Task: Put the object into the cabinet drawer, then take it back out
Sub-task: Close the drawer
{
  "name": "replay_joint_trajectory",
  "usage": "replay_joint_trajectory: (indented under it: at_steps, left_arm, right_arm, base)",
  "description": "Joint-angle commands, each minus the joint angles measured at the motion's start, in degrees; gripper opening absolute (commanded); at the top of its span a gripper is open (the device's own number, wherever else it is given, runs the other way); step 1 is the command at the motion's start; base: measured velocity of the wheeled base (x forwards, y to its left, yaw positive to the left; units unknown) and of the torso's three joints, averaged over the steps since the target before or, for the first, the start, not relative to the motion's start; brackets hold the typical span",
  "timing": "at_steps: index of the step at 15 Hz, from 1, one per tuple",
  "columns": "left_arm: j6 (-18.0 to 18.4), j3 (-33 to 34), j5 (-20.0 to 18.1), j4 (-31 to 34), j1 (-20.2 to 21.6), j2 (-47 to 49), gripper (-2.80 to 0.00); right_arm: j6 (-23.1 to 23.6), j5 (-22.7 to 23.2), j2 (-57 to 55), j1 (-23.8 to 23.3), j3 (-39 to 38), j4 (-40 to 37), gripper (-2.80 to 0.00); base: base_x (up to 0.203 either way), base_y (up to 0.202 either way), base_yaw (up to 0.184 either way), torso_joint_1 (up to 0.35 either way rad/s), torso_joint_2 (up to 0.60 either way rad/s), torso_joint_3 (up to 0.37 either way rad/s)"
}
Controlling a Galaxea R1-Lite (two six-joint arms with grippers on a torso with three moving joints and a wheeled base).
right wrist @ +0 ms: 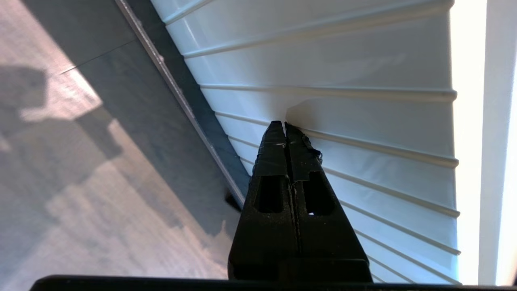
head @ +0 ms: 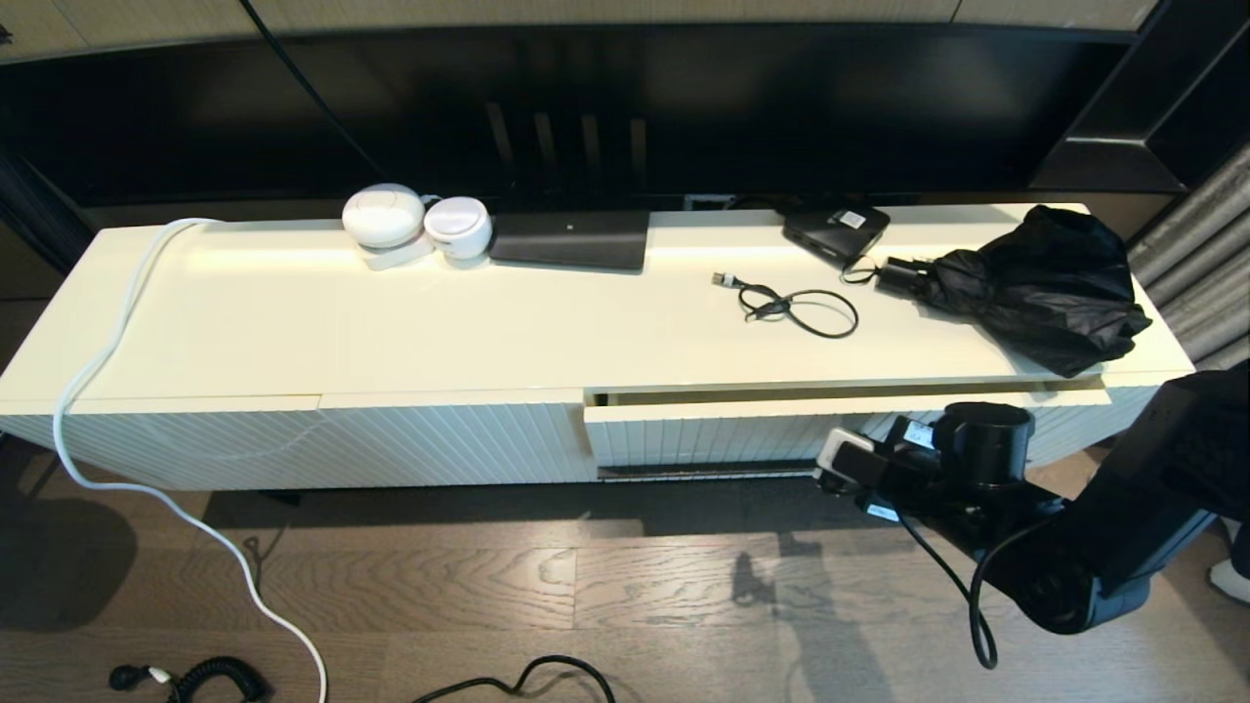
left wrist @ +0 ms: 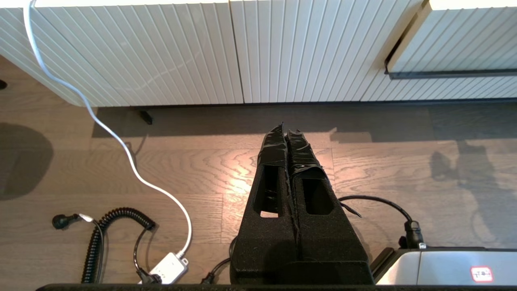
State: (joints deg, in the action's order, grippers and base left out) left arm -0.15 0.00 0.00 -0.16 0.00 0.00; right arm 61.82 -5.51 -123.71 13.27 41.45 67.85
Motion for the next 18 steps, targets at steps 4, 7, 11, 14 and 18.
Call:
replay_joint_trajectory:
  at_steps: [4,7,11,14,18]
  left_arm:
    - [0.0,0.1,0.0,0.0,0.0,0.0,-2.80]
    - [0.0,0.0,0.0,0.0,0.0,0.0,-2.80]
    - [0.0,0.0,0.1,0.0,0.0,0.0,-2.80]
    - [0.0,0.1,0.0,0.0,0.0,0.0,-2.80]
    - [0.0,0.0,0.0,0.0,0.0,0.0,-2.80]
  right_arm:
    - [0.4,0.1,-0.7,-0.5,2.8,-1.5,-2.80]
    - [0.4,0.1,-0.7,-1.0,5.8,-4.3,-2.80]
    - [0.4,0.1,-1.4,-1.3,7.7,-6.2,-2.80]
    - [0.4,0.0,-1.5,-2.0,9.4,-7.2,-2.80]
    - [0.4,0.1,4.3,-2.1,5.1,-7.7,-2.80]
  base:
    - [0.000,0.000,0.000,0.000,0.00,0.000]
    - [0.000,0.000,0.000,0.000,0.00,0.000]
    - [0.000,0.000,0.000,0.000,0.00,0.000]
    - [0.000,0.000,0.000,0.000,0.00,0.000]
    - [0.000,0.000,0.000,0.000,0.00,0.000]
